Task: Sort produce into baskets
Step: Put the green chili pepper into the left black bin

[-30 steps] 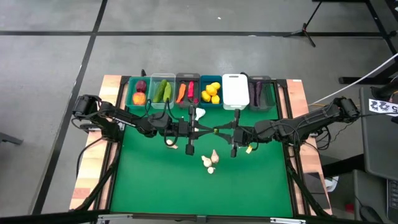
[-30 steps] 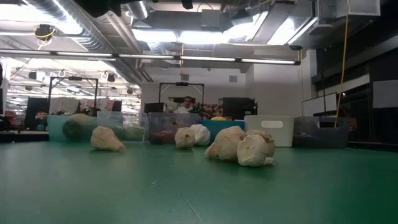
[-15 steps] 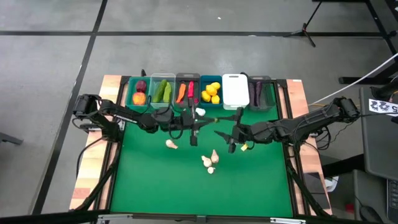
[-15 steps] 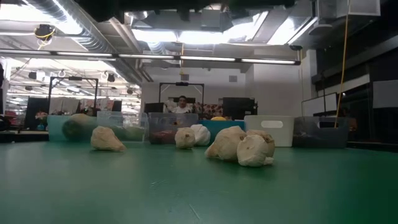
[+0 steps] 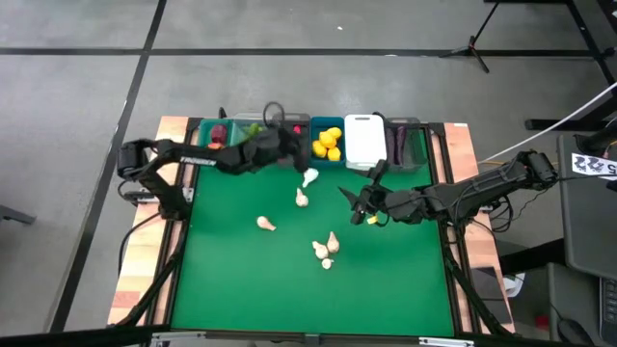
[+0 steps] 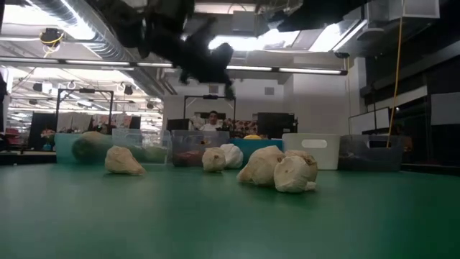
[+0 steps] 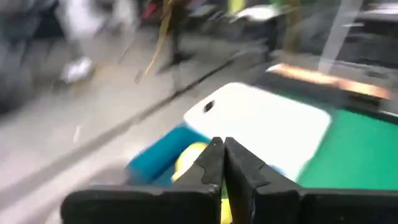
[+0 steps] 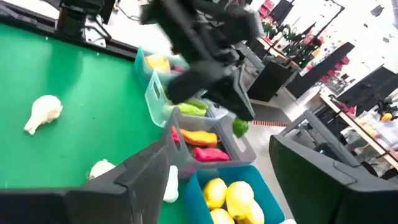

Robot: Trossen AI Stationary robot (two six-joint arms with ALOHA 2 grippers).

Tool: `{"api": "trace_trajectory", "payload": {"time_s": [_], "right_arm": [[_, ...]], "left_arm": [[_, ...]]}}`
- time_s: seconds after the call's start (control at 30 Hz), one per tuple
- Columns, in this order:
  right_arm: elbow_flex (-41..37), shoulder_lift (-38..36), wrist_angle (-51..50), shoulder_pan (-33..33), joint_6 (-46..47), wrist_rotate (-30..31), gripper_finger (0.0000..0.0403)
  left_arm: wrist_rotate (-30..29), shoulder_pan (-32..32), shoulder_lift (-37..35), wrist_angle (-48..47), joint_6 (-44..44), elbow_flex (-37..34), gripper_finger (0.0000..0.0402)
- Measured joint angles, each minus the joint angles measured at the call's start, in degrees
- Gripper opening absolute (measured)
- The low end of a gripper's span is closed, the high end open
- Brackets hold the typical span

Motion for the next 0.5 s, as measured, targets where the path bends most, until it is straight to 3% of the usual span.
{"api": "trace_trajectory", "payload": {"time_s": [0.17,0.33,0.5], "right_arm": [[0.0,0.0,-2.04,0.01,2.12,0.02,0.0269],[0.0,0.0,-2.08,0.0,2.79,0.02,0.0269],[0.0,0.0,-2.08,0.02,3.47,-0.37,0.0269]], "left_arm": [[0.41,9.05,0.07,-14.0,-15.1,0.0,0.0002],[12.41,14.49,0.41,-19.74,-19.3,0.02,0.0005],[13.89,14.64,2.14,-21.27,-15.48,0.0,0.0042]]}}
